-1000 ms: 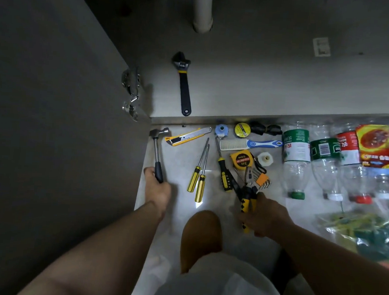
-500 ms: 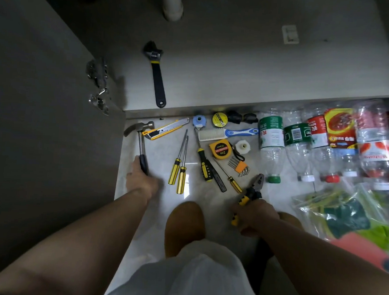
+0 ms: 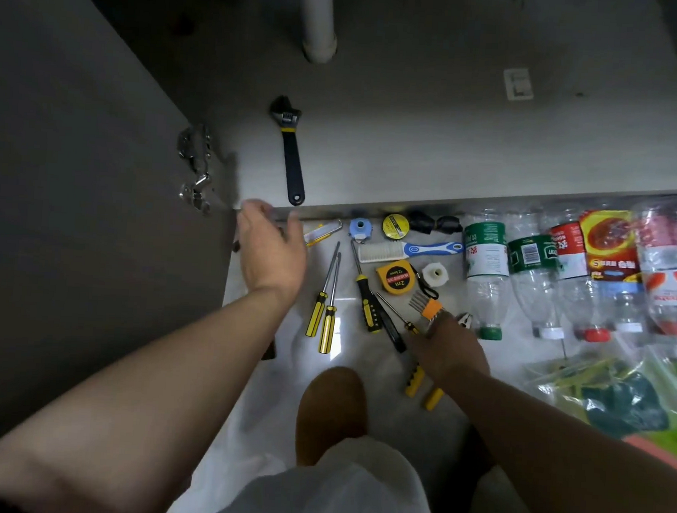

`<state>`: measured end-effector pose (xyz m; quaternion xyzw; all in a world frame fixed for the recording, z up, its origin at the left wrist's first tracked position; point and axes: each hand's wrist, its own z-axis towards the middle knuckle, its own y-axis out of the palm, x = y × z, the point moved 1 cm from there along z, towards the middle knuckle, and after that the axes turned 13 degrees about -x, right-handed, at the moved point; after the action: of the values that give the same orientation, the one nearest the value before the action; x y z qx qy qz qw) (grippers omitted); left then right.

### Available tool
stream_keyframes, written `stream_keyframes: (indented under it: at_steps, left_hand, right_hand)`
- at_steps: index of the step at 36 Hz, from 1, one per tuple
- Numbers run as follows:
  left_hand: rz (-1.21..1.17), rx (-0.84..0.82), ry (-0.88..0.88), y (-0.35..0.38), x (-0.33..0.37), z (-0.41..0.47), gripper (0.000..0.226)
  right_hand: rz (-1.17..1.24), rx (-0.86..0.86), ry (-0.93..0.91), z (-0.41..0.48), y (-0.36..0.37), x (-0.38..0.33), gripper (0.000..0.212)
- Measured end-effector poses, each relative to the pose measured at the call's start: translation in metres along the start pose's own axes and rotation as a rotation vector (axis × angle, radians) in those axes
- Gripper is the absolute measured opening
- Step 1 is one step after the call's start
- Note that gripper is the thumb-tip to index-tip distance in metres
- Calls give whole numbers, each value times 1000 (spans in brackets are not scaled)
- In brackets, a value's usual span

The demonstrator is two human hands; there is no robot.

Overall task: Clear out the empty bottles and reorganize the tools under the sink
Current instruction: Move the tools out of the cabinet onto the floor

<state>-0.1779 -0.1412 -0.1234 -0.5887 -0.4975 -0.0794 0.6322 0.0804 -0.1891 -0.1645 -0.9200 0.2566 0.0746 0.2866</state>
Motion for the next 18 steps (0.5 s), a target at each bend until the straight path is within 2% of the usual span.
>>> stream_keyframes:
  at_steps: [3, 6, 10, 15, 18]
  left_hand:
    - [155, -39, 60, -1, 27, 33, 42]
    - [290, -156, -12, 3, 44, 64, 51]
    - [391, -195, -95, 3, 54, 89, 45]
    - [376, -273, -295, 4, 60, 99, 52]
    - [346, -310, -318, 3, 54, 94, 44]
  right_hand:
    - [-49, -1, -188, 1, -8, -24, 15]
    - [-48, 9, -317, 5, -16, -48, 9]
    - [-42, 14, -434, 11, -29, -74, 11]
    - [-125, -23, -480, 17, -44, -93, 9]
    - [-141, -30, -485, 19, -48, -95, 6]
